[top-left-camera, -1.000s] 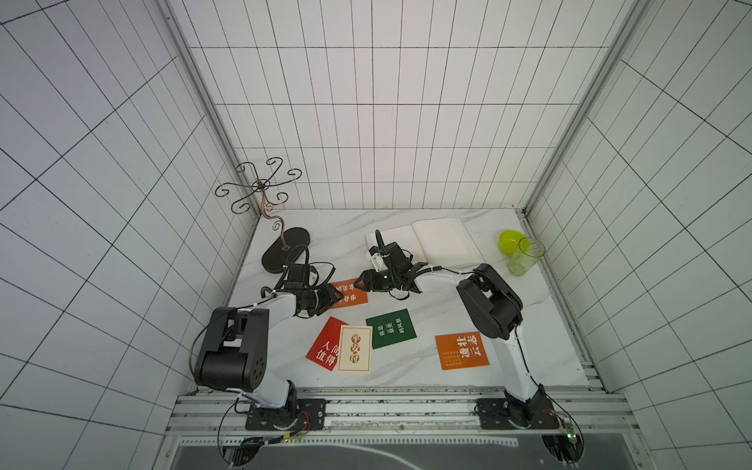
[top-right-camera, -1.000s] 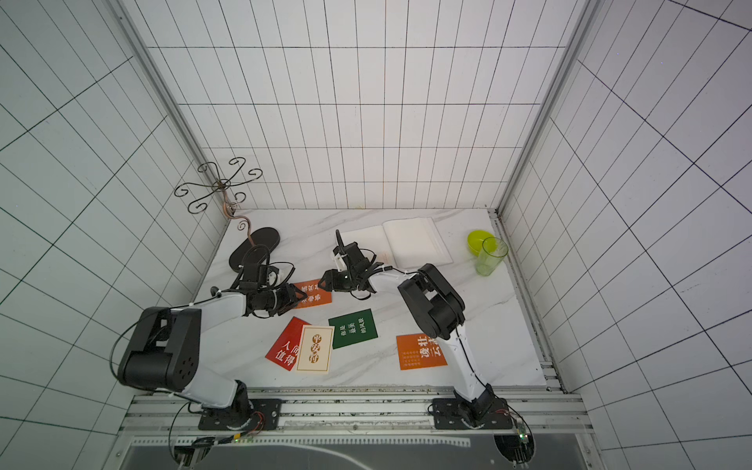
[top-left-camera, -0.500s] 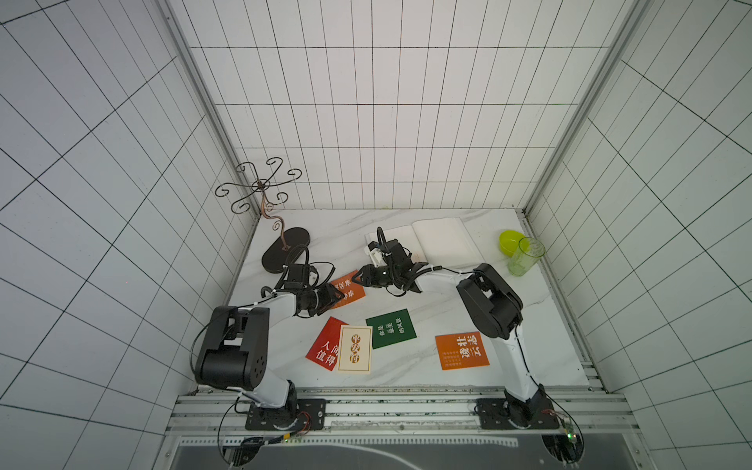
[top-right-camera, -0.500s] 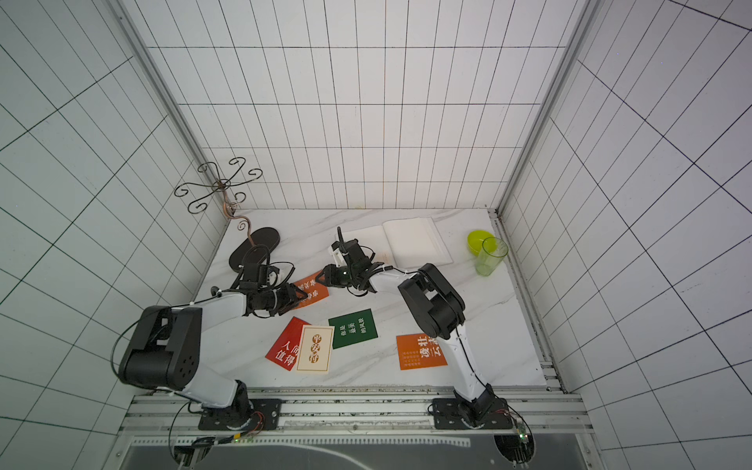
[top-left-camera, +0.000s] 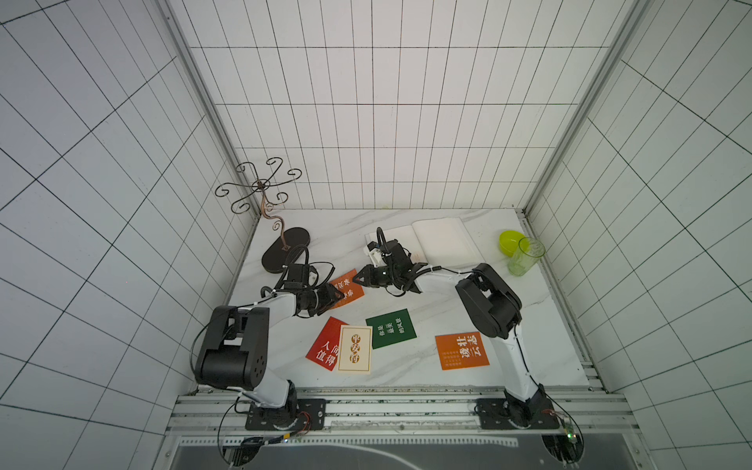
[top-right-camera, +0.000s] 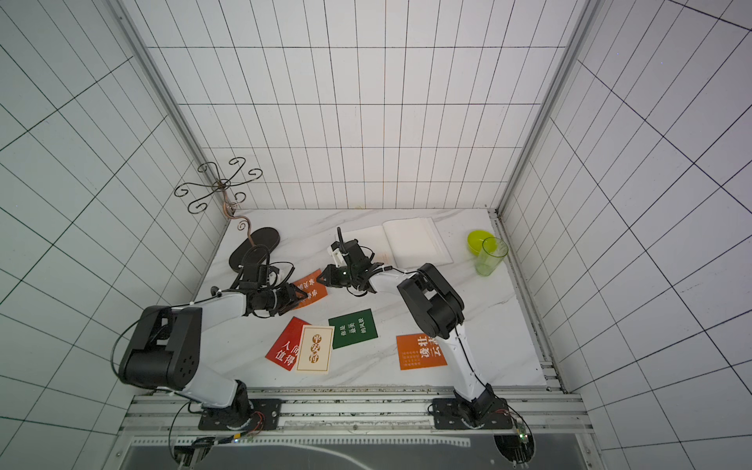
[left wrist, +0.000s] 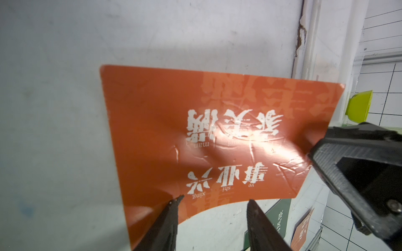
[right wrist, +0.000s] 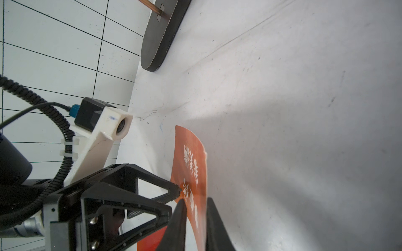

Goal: Place the photos into the photo albums
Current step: Pick up the photo at the center of the board.

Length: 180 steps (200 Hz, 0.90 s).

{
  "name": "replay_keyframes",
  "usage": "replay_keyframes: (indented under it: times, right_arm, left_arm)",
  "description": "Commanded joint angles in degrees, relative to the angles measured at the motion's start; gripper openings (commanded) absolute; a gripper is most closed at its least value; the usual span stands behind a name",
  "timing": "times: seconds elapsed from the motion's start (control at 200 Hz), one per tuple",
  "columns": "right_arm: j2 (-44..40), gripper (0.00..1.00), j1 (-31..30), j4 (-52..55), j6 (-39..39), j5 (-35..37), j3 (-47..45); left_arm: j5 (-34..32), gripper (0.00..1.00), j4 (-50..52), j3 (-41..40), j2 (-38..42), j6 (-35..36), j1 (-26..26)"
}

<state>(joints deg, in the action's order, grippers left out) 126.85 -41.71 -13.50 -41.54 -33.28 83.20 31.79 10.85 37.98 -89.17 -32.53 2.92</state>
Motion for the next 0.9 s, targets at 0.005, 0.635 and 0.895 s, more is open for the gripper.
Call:
replay_keyframes:
  times: [0.005,0.635,0.895]
  right_arm:
    - [0.99,0.15,-0.12,-0.41,0.34,-1.21,0.29]
    - [-14.10,0.00,3.69,4.61,7.39,0.83,-4.97]
    - [-24.38,0.00,9.15,1.21,9.33,-1.88,-11.17]
  left_arm:
    - [-0.50,0.52,1.57,0.63,-1.84,-0.24,-0.22]
    - [-9.34,0.53,3.84,8.43,15.29,-0.19,-1.38]
    - [-7.21,0.56,-2.87,9.44,23.53,2.72,-1.39]
